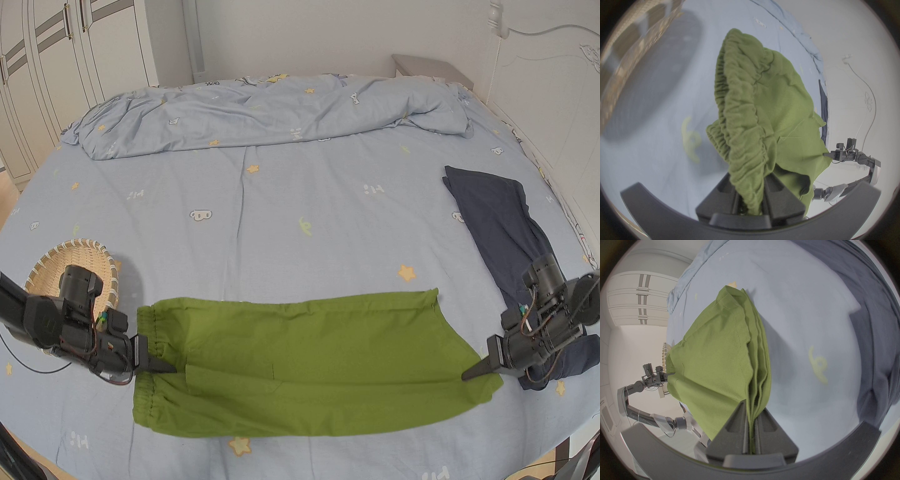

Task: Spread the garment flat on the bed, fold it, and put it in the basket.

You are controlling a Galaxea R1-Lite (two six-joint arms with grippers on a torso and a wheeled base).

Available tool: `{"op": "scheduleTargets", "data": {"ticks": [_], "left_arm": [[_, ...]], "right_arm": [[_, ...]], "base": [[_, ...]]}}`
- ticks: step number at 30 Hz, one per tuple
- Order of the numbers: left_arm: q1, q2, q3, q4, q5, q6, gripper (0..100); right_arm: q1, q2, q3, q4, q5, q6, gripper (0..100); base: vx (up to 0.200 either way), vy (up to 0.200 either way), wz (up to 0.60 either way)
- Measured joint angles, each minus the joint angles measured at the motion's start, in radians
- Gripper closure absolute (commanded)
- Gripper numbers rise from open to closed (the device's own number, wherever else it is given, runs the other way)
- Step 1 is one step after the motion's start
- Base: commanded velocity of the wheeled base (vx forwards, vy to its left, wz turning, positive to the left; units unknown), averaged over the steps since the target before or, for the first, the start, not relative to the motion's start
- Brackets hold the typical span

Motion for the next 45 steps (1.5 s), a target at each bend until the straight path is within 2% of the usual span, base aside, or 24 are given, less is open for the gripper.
{"op": "scheduleTargets", "data": {"ticks": [5, 10, 11, 24, 30, 35, 41, 45], "left_arm": [[-0.003, -0.053, 0.156, -0.085, 0.003, 0.031, 100], [-0.016, -0.080, 0.208, -0.106, 0.006, 0.039, 100], [-0.019, -0.084, 0.213, -0.106, 0.007, 0.040, 100], [-0.032, -0.146, 0.221, -0.100, 0.011, 0.041, 100], [-0.025, -0.195, 0.217, -0.093, 0.010, 0.040, 100], [0.026, -0.227, 0.197, -0.067, 0.010, 0.049, 100], [0.128, -0.247, 0.129, 0.068, 0.010, 0.098, 100], [0.128, -0.272, 0.073, 0.204, 0.011, 0.098, 100]], "right_arm": [[-0.001, -0.106, 0.163, -0.052, -0.001, -0.010, 100], [-0.003, -0.167, 0.235, -0.066, -0.001, -0.014, 100], [-0.003, -0.176, 0.244, -0.066, -0.001, -0.014, 0], [-0.004, -0.212, 0.224, -0.077, -0.009, -0.006, 0], [0.003, -0.230, 0.065, -0.055, -0.009, 0.017, 0], [0.023, -0.238, -0.093, 0.013, -0.009, 0.043, 0], [0.041, -0.244, -0.188, 0.057, -0.007, 0.068, 0], [0.046, -0.245, -0.195, 0.062, -0.007, 0.073, 0]], "base": [[0.000, 0.000, 0.00], [0.000, 0.000, 0.00], [0.000, 0.000, 0.00], [0.000, 0.000, 0.00], [0.000, 0.000, 0.00], [0.000, 0.000, 0.00], [0.000, 0.000, 0.00], [0.000, 0.000, 0.00]]}}
